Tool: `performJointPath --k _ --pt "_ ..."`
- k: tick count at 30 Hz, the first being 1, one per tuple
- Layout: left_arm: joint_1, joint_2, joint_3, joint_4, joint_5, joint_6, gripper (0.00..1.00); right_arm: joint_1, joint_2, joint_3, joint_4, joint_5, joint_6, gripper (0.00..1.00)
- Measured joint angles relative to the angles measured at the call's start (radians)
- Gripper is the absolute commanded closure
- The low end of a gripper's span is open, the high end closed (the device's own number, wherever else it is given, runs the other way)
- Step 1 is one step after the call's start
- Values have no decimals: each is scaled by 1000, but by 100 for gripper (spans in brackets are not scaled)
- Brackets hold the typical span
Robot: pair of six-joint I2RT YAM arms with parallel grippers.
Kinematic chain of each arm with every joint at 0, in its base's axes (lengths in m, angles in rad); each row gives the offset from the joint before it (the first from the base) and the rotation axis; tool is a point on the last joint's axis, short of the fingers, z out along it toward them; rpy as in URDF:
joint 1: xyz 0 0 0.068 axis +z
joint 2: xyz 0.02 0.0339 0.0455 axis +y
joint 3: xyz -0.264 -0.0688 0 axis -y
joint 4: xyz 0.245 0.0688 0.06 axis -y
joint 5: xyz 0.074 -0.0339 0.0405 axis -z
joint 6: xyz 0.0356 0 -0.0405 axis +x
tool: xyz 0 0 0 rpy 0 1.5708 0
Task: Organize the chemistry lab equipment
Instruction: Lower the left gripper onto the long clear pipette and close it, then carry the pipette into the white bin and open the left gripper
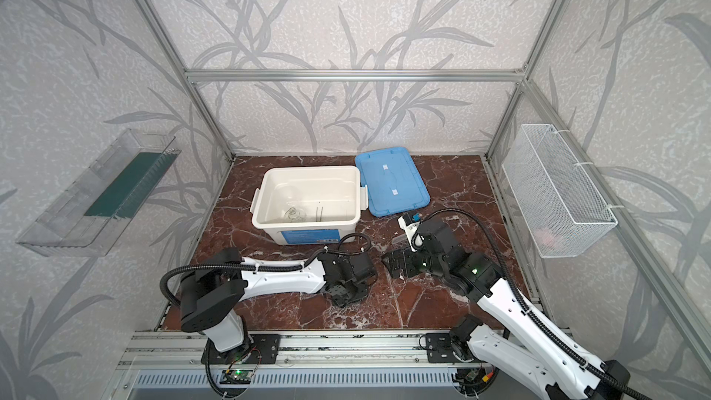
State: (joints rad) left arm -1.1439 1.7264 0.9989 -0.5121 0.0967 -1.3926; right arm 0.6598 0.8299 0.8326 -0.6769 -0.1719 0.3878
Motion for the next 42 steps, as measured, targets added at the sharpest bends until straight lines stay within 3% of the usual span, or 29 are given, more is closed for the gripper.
performJointPath --k 12,21,28,31,36,42 --pt "-1 -125 -1 -90 -79 34 96 0 -11 0 0 15 1 3" --pt "-7 -286 148 -290 -151 235 98 0 -93 5 26 80 8 3" --pt "17 -317 356 -432 -196 440 100 0 -26 64 48 77 7 3" --pt "97 -319 456 -467 -185 549 100 0 29 109 68 56 7 3" --pt "312 -302 604 -488 -137 720 100 0 140 198 109 13 5 3" --pt "509 -103 763 -484 -18 866 100 -1 304 309 174 -23 4 3"
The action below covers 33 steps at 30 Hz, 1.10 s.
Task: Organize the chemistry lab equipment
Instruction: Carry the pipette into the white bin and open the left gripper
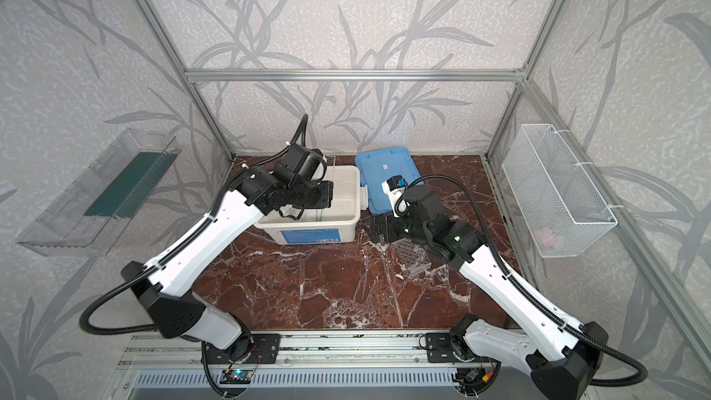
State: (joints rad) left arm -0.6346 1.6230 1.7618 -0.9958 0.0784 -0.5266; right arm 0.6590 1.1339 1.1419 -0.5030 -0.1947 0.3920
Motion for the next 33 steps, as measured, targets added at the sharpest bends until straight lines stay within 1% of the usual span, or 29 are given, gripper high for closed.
performJointPath --k 5,8,10,13,16,21,24,31,33 --pt "69 239 68 -10 75 61 99 -10 126 73 56 -20 2 3" --pt "87 338 96 -15 114 83 100 -18 157 73 81 -25 6 3" --pt "92 374 98 -15 140 89 100 -24 161 72 92 -25 10 3" --pt "91 396 87 -1 169 89 100 -41 161 61 118 -25 16 3" --pt "91 395 66 25 174 86 100 -52 161 42 130 -24 20 3" --pt "92 395 -11 101 174 79 99 -57 161 29 144 -23 26 3" --pt "103 397 -61 158 194 75 99 -57 161 29 158 -24 27 3" --pt "126 451 -77 231 225 74 99 -57 161 28 170 -24 31 3" --pt "127 461 -97 251 233 73 97 -57 161 25 177 -25 32 3"
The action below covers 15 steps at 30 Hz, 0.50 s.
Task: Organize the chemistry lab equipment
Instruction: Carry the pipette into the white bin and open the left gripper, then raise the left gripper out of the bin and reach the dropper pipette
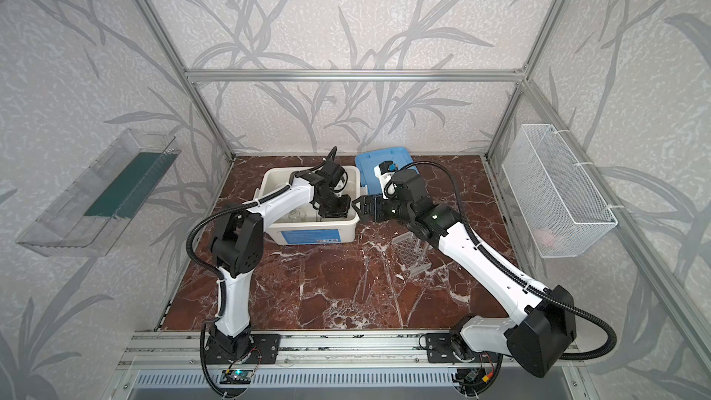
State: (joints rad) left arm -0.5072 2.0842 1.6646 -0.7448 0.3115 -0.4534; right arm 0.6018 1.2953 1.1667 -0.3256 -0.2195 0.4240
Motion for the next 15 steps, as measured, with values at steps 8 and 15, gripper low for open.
performJointPath --k 8,15 --pt "19 9 -80 95 55 -21 86 -2 11 -5 8 -14 6 3" --pt "24 9 -84 103 32 -19 63 -5 26 -5 11 -22 11 3"
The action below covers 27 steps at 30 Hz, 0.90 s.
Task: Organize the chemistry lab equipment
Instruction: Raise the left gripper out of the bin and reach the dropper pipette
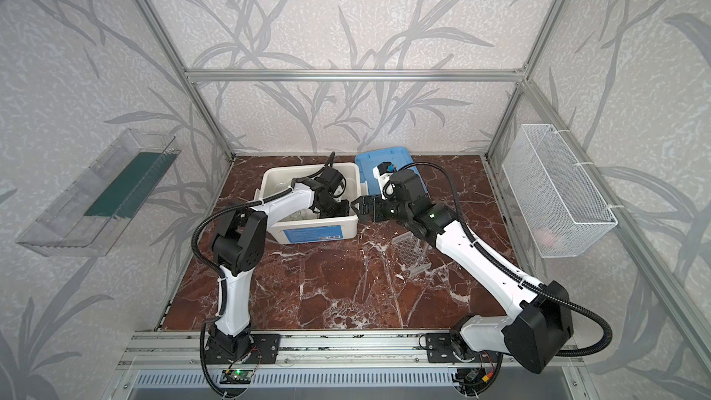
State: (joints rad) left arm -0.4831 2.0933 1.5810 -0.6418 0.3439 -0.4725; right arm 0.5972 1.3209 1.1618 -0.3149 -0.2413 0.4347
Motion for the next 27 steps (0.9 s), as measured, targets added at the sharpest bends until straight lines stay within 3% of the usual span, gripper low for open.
performJointPath --k 4,14,16,17,27 --pt "0 -6 -6 -2 -23 -4 39 0 3 0 0 -3 3 3" --pt "0 -171 12 -72 -110 -5 21 0 2 0 -5 -3 2 2" --pt "-2 -233 23 -90 -127 -12 12 0 -1 0 -12 0 0 0" --pt "-5 -275 24 -96 -138 -20 2 0 -8 0 -19 5 -2 1" --pt "-133 -631 3 -167 -275 -57 1 -29 -184 0 -173 25 -43 1"
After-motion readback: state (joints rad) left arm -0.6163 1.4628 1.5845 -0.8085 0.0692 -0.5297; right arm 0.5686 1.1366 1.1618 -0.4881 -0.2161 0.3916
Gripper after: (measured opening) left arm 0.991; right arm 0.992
